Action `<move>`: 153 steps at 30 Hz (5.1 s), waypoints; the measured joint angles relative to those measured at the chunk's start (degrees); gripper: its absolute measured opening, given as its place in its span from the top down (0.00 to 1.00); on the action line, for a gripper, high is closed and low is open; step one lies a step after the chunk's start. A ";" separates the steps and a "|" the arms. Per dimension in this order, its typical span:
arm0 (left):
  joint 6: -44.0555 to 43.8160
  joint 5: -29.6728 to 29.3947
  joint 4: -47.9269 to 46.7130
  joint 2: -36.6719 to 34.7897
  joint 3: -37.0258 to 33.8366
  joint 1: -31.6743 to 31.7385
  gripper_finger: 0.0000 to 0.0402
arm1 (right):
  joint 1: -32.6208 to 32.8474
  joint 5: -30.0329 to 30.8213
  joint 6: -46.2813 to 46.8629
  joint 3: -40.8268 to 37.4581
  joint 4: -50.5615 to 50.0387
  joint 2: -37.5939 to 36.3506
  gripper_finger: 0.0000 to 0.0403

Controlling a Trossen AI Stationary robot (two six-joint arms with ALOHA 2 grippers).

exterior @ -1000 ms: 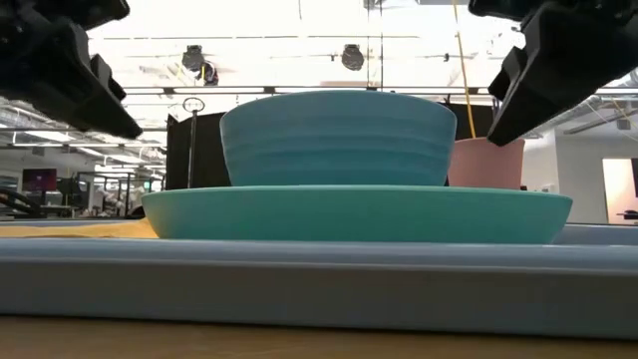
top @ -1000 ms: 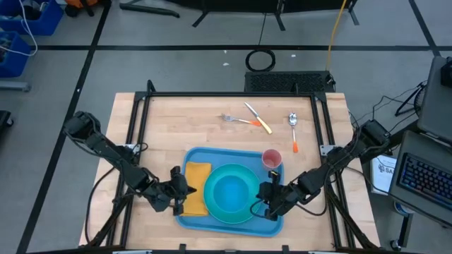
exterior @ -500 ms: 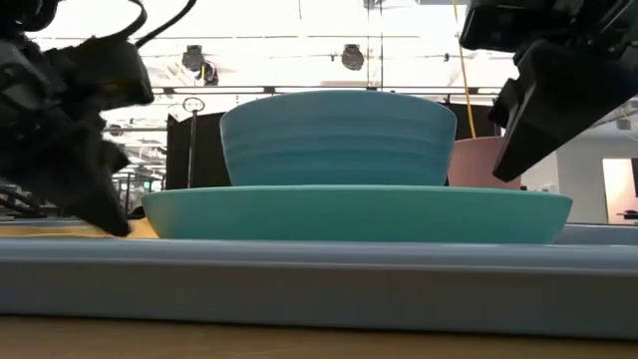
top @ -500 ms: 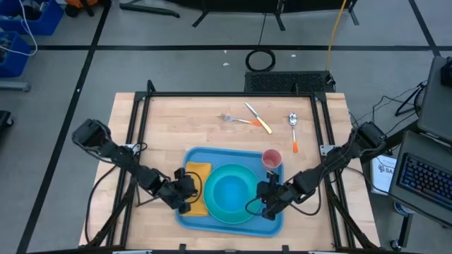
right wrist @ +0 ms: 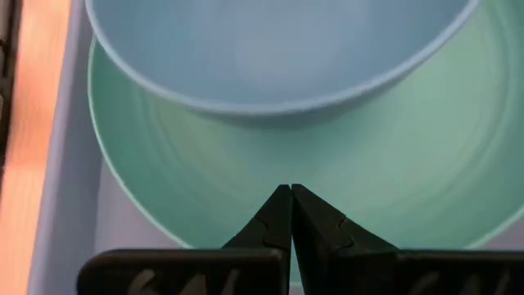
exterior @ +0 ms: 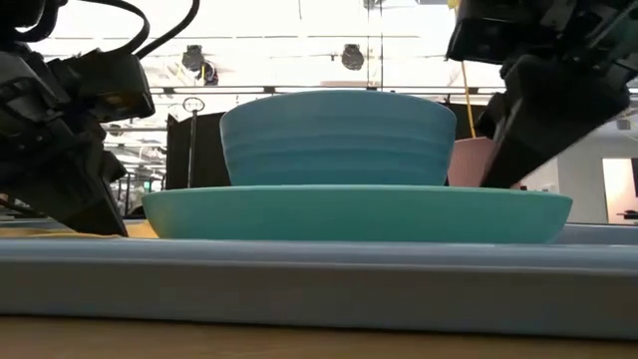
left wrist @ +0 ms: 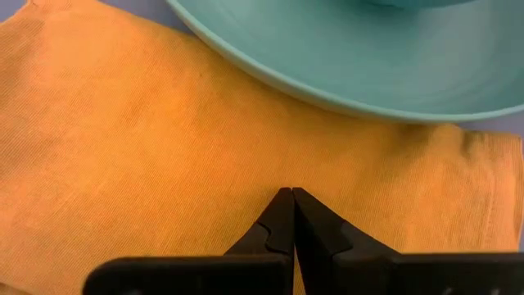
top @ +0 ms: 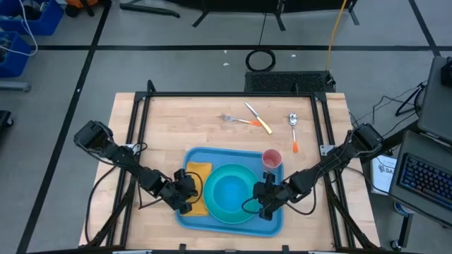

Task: Set up tray
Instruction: Put the yellow table napkin on the blue tray to the left of the green plate, then put the orange fork on the top of the yellow table napkin

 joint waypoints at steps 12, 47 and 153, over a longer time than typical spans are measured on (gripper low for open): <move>-5.36 0.34 5.49 -0.02 -4.77 -0.29 0.99 | -0.22 -4.38 3.35 0.03 -1.80 0.82 1.00; -6.54 0.61 9.02 0.11 -6.57 -0.61 0.98 | -0.22 -7.43 7.50 0.03 -5.77 0.80 1.00; 32.11 -2.14 3.20 -35.23 -6.54 29.69 0.95 | -65.14 -32.40 -61.52 48.39 -47.84 24.57 0.71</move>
